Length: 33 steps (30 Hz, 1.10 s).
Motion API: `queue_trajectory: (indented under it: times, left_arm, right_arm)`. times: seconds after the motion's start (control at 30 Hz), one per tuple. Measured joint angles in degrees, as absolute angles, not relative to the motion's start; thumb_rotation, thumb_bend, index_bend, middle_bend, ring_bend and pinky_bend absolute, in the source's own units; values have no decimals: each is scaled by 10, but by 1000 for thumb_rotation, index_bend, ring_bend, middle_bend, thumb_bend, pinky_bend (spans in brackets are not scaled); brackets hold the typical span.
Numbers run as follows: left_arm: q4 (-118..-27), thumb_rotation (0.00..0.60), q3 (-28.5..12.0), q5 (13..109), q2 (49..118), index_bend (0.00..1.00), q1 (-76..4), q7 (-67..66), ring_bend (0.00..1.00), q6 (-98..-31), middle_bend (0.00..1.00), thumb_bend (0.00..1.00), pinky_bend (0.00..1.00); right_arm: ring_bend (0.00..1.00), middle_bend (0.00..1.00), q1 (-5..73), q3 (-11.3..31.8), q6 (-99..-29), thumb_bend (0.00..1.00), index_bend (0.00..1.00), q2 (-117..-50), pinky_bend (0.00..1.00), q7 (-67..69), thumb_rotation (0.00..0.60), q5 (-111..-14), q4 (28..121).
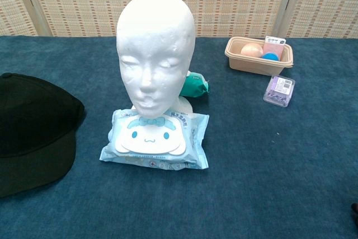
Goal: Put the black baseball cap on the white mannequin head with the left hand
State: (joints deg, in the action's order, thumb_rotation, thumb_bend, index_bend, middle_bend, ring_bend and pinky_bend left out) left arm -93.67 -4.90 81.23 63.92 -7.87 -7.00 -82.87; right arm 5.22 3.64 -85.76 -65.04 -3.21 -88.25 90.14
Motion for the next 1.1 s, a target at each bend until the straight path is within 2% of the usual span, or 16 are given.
queue_trajectory:
  times: [0.2, 0.47, 0.73, 1.0, 1.1]
  left_arm:
    - [-932, 600, -47, 817, 641, 443, -81, -69, 260, -825, 232, 32, 398]
    - [-936, 600, -32, 861, 627, 325, -81, -37, 256, -830, 233, 31, 417]
    - [-909, 600, -16, 918, 630, 336, -65, -20, 313, -886, 293, 31, 448]
    - [-892, 600, -3, 964, 638, 411, -47, -6, 386, -937, 432, 31, 464]
    - [-889, 600, 5, 983, 640, 448, -44, -4, 390, -944, 455, 31, 464]
  right_arm:
    - [311, 355, 55, 36, -849, 94, 326, -654, 383, -35, 600, -877, 898]
    - [311, 355, 55, 36, -844, 94, 326, -653, 383, -32, 600, -872, 901]
    - [311, 355, 53, 35, -850, 94, 326, -652, 383, -32, 600, -876, 904]
    - [311, 355, 58, 34, -840, 94, 326, -653, 383, -36, 600, -874, 904]
    - [311, 355, 57, 33, -842, 94, 326, -653, 383, -36, 600, -875, 904]
